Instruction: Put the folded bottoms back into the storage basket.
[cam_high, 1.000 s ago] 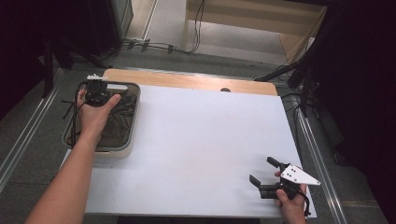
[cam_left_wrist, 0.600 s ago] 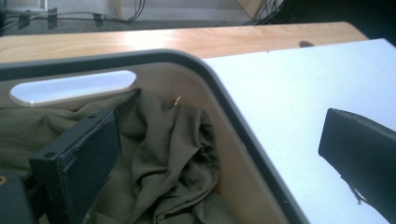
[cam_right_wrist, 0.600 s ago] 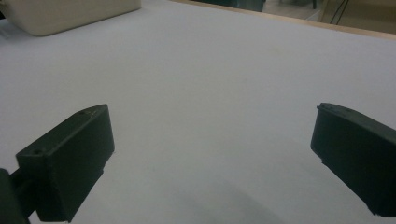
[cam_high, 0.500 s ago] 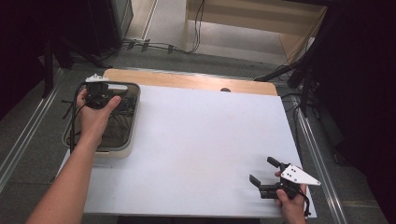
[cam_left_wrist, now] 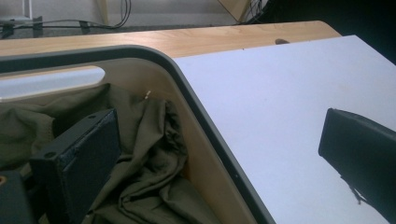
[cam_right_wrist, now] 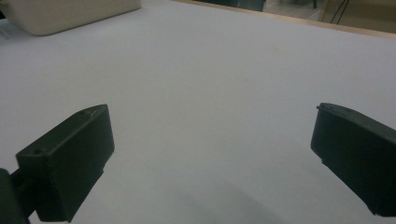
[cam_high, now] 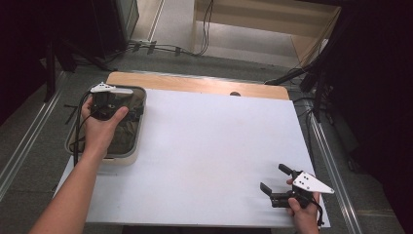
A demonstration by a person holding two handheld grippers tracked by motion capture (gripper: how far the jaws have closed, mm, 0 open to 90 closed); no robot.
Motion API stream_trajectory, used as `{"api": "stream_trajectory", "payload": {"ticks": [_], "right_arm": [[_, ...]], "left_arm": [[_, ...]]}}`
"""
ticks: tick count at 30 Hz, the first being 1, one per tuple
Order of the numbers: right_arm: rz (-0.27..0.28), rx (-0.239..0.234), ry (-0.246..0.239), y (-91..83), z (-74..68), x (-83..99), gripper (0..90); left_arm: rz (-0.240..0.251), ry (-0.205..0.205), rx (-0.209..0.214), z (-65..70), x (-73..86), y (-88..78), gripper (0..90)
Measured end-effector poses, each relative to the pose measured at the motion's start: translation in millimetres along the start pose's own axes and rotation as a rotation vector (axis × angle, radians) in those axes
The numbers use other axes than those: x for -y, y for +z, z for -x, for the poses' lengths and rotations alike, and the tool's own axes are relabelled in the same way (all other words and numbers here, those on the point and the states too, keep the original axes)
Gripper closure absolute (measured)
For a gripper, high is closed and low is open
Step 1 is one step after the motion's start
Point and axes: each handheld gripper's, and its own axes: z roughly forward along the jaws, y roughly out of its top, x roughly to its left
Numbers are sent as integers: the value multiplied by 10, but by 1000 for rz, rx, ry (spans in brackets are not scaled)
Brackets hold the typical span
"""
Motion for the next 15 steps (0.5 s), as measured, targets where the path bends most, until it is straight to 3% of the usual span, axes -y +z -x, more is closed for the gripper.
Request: {"api": "stream_trajectory", "payload": {"ticks": [15], "right_arm": [[-3,3,-2,3,-4,0,0]], "left_arm": [[12,25,23,197,81,-155,0]]}}
